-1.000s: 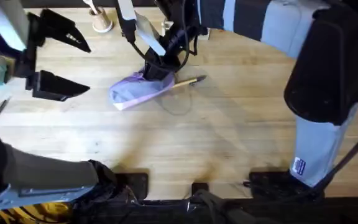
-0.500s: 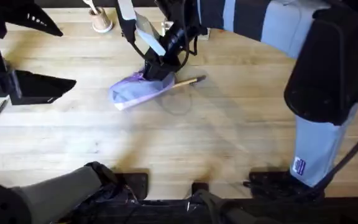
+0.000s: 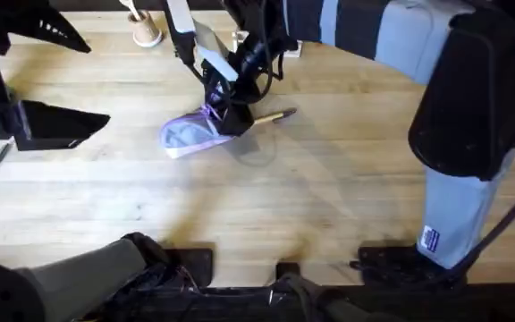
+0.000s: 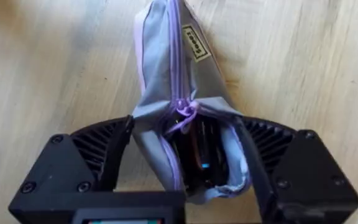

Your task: Unzip the bag, pick up the pens from the table one at a time and place them inside, then zip the bag closed.

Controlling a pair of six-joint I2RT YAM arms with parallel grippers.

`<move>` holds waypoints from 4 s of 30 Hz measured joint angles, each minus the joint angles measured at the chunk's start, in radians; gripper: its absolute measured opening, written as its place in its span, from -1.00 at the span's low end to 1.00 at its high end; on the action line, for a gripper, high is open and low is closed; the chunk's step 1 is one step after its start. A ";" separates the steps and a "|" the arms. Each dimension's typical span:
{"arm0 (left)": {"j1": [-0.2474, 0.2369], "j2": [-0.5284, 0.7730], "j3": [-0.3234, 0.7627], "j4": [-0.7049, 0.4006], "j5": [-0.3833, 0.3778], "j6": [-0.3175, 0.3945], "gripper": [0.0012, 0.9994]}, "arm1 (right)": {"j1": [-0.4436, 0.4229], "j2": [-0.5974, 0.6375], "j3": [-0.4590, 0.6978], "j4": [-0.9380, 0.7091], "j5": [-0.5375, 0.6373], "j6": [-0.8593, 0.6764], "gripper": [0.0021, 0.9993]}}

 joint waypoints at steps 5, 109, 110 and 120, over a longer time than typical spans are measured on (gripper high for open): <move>0.000 0.000 0.000 0.000 0.000 0.000 0.99 | 0.000 0.000 0.000 -0.007 0.000 0.000 0.99; 0.000 0.000 0.000 0.000 0.000 -0.003 0.99 | -0.011 -0.047 0.013 0.013 -0.015 0.014 -0.93; 0.000 0.000 0.000 0.000 0.000 -0.003 0.99 | -0.008 -0.043 0.013 0.018 -0.004 0.014 -0.93; 0.000 0.000 0.000 0.000 0.000 -0.003 0.99 | 0.006 -0.021 0.013 0.061 0.139 0.015 -0.93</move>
